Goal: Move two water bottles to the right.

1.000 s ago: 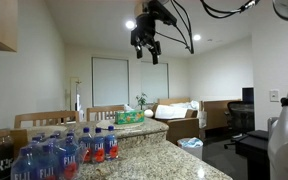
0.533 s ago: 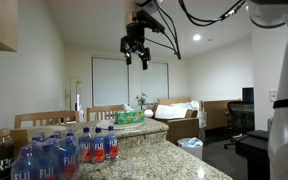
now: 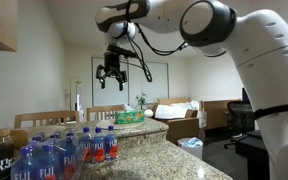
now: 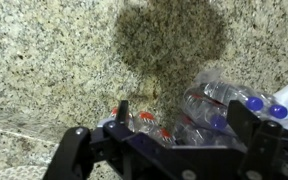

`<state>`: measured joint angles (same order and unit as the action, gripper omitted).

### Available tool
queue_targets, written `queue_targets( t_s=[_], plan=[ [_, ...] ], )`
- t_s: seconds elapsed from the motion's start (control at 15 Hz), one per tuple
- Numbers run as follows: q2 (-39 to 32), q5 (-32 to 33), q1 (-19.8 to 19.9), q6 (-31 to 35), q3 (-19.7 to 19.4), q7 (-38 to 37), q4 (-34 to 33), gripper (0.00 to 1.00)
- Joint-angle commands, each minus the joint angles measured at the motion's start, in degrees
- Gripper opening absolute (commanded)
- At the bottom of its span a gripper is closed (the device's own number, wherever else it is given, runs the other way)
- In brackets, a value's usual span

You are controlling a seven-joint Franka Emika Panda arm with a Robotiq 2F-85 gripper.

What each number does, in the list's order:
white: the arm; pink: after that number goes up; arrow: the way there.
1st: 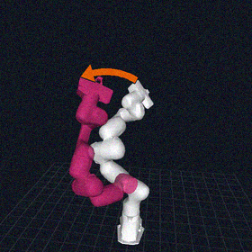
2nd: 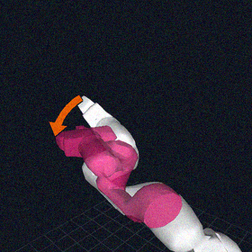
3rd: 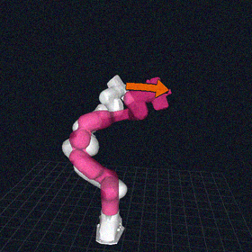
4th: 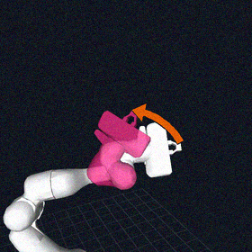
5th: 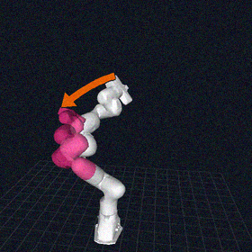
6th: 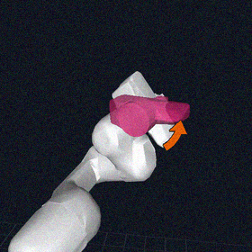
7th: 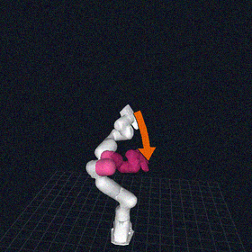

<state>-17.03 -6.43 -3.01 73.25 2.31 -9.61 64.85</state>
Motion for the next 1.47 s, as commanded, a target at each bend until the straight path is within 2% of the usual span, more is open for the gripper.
queue_targets(
  t_s=[0.0, 0.27, 0.47, 0.73, 0.93, 1.0, 1.27, 1.4],
  plan=[
    [-11.1, -1.5, -0.2, -1.5, -0.5, -5.1, -12.9, 1.0],
    [-19.5, -1.2, 0.2, -2.7, -2.0, -11.2, -22.0, 1.0],
    [-23.9, -2.0, 1.3, -4.1, -2.3, -13.1, -26.9, 1.0],
    [-26.2, -1.4, 2.2, -4.0, -2.6, -16.2, -29.2, 1.0],
    [-27.1, -1.7, 2.7, -9.5, -1.8, -14.4, -29.9, 1.0],
    [-26.0, -0.2, 1.9, -5.8, -2.5, -14.3, -27.9, 1.0],
    [-26.6, -0.2, 2.0, -7.7, -2.2, -14.3, -28.5, 1.0],
    [-26.0, -0.3, 1.5, -3.6, -2.6, -16.8, -27.9, 1.0]
  ],
)
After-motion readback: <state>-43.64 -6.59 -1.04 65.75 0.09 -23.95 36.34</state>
